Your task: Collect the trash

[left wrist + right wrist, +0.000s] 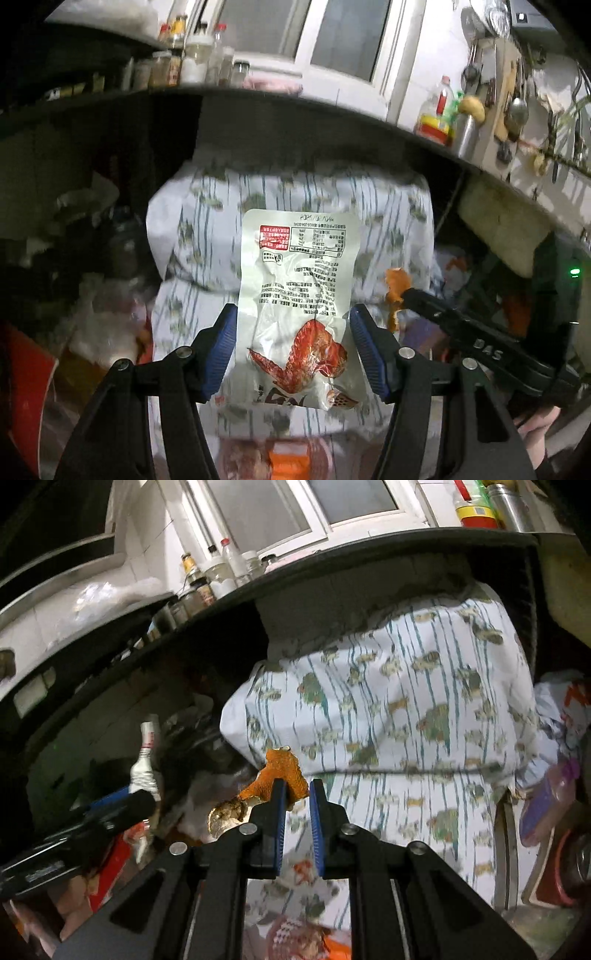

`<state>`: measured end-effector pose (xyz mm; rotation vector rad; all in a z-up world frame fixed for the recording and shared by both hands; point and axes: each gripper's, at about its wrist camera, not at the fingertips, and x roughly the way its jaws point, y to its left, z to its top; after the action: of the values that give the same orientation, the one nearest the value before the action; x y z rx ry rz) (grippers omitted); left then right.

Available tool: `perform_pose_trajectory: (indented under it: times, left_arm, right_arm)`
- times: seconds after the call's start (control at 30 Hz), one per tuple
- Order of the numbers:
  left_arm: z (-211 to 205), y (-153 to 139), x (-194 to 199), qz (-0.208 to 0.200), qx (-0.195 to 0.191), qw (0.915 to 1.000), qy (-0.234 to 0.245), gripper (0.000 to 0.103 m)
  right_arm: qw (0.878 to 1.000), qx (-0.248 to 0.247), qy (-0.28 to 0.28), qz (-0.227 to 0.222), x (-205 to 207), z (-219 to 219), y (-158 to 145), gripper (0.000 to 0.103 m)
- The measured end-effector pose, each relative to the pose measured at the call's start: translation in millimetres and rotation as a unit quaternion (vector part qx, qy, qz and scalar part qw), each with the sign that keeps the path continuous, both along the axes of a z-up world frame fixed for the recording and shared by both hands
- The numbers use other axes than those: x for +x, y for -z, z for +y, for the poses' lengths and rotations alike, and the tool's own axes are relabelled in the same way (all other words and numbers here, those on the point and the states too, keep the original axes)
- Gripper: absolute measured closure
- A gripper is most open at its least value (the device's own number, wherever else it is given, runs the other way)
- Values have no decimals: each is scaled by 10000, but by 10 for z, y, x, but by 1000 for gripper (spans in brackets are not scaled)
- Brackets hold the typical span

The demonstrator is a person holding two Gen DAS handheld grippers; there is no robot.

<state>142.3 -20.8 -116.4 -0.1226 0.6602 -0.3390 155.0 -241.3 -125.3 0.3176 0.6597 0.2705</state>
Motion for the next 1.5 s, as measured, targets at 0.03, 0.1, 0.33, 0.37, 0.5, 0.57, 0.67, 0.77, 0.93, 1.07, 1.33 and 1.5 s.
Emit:
perform_pose_trajectory:
  times: [0.03, 0.1, 0.33, 0.37, 0.5, 0.57, 0.67, 0.77, 0.93, 1.07, 1.33, 1.5]
  left_arm:
    - [-9, 64, -32, 73, 33, 10000, 11, 39]
    - [-21, 200, -76, 250, 80, 9997, 19, 39]
    - [-17, 756, -180, 971, -1, 9953, -50, 39]
    - [-24, 820, -174, 1033, 24, 9946, -50, 39]
    - [-32, 1147, -179, 1452, 23, 9894, -49, 39]
    - [-55, 1324, -189, 1637, 106, 9864, -52, 39]
    - [-82, 1643, -170, 2141, 122, 9767, 3, 39]
    - [-97, 1891, -142, 2523, 123, 9675, 67, 39]
    - [-77, 2270, -96, 3121, 248, 9497, 37, 39]
    - [-91, 2411, -77, 3199, 505, 9461, -22, 39]
    - [-84, 2505, -89, 3311, 459, 9425, 75, 37]
    - [-57, 2407, -110, 3190, 424, 9468, 64, 19]
  right_arm:
    - [10000, -6, -34, 18, -68, 8, 47, 91]
    - [9998, 20, -100, 142, -169, 24, 173, 91]
    - [9958, -183, -229, 868, -226, 104, 751, 91]
    - [9947, -208, -261, 969, -218, 107, 830, 91]
    - [9871, -275, -455, 1510, -181, 137, 1182, 91]
    - [9814, -312, -572, 1807, -159, 160, 1365, 91]
    - [9731, -346, -711, 2162, -150, 201, 1594, 91]
    - [9653, -439, -809, 2442, -149, 266, 1785, 91]
    - [9554, -719, -823, 2742, -133, 351, 2025, 91]
    - [9483, -952, -812, 2916, -102, 400, 2182, 91]
    - [9397, -1114, -830, 3127, -62, 450, 2349, 90]
    - [9395, -1184, -938, 3074, -77, 513, 2327, 90]
